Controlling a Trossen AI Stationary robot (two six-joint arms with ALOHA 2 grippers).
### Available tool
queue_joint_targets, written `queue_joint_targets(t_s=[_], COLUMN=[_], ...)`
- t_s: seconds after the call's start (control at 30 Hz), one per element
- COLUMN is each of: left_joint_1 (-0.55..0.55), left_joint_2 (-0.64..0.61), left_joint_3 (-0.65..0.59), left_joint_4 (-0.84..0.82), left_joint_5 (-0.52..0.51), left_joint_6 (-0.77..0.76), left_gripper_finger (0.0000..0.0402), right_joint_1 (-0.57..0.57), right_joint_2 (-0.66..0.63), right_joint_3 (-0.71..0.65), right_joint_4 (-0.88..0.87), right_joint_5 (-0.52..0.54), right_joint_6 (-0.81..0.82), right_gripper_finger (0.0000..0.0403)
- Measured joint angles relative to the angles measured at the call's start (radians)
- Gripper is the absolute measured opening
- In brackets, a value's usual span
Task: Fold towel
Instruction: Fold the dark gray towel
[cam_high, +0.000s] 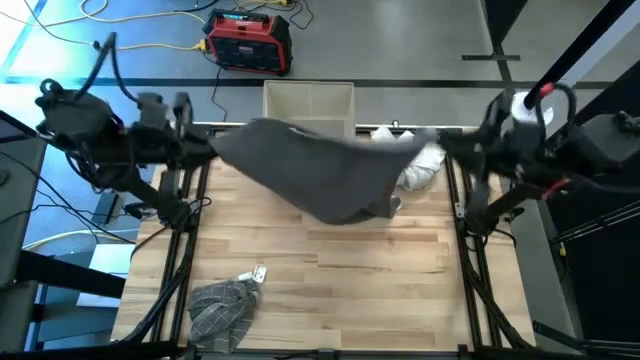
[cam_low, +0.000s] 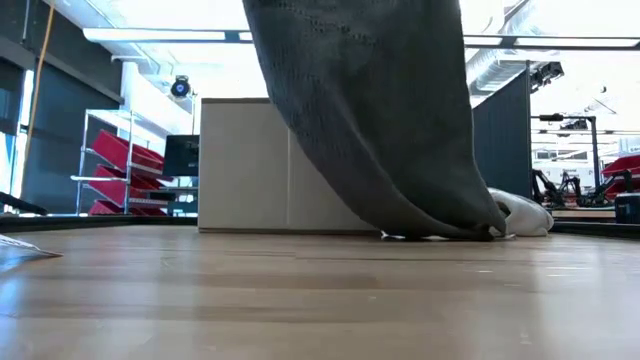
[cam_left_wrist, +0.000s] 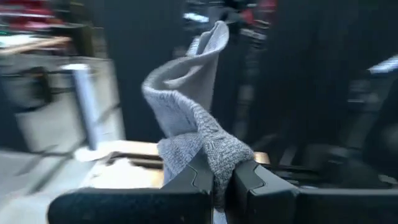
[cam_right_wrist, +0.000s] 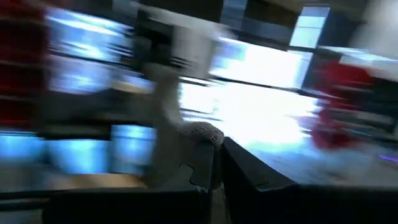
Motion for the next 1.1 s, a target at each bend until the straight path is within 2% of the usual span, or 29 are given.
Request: queue_joint_targets(t_s=[0.07, 0.17, 0.3, 0.5, 0.63, 0.7, 0.77, 0.9, 1.0, 1.03, 1.1], left_joint_1=[-0.036, -0.103, -0.188, -0.262, -0.278, -0.279, -0.28, -0.275, -0.245, -0.234, -0.209], left_joint_2=[0.02, 0.054, 0.089, 0.112, 0.124, 0.127, 0.131, 0.139, 0.148, 0.15, 0.152], left_joint_3=[0.0, 0.0, 0.0, 0.0, 0.0, 0.0, 0.001, 0.001, 0.0, 0.0, 0.0], left_joint_4=[0.07, 0.208, 0.429, 0.702, 0.741, 0.715, 0.674, 0.455, 0.239, 0.169, 0.032], left_joint_5=[0.069, 0.147, 0.165, 0.155, 0.148, 0.111, 0.012, -0.245, -0.39, -0.42, -0.445], left_joint_6=[0.004, 0.069, 0.248, 0.481, 0.491, 0.491, 0.492, 0.462, 0.385, 0.347, 0.264], left_gripper_finger=[0.0, 0.0, 0.0, 0.0, 0.0, 0.0, 0.0, 0.0, 0.0, 0.0, 0.0], right_joint_1=[0.04, 0.12, 0.227, 0.361, 0.416, 0.436, 0.446, 0.446, 0.438, 0.431, 0.417], right_joint_2=[0.016, 0.049, 0.079, 0.095, 0.098, 0.103, 0.108, 0.109, 0.111, 0.11, 0.102], right_joint_3=[0.0, -0.001, -0.001, 0.0, 0.001, 0.001, 0.001, -0.008, -0.014, -0.015, -0.015], right_joint_4=[0.066, 0.205, 0.406, 0.627, 0.666, 0.675, 0.684, 0.655, 0.525, 0.448, 0.233], right_joint_5=[-0.154, -0.252, -0.25, -0.163, -0.125, -0.038, 0.115, 0.511, 0.803, 0.846, 0.842], right_joint_6=[0.015, -0.041, -0.223, -0.494, -0.564, -0.599, -0.629, -0.641, -0.6, -0.547, -0.366], right_gripper_finger=[0.0008, 0.0008, 0.0008, 0.0007, 0.0006, 0.0006, 0.0006, 0.0006, 0.0006, 0.0006, 0.0006])
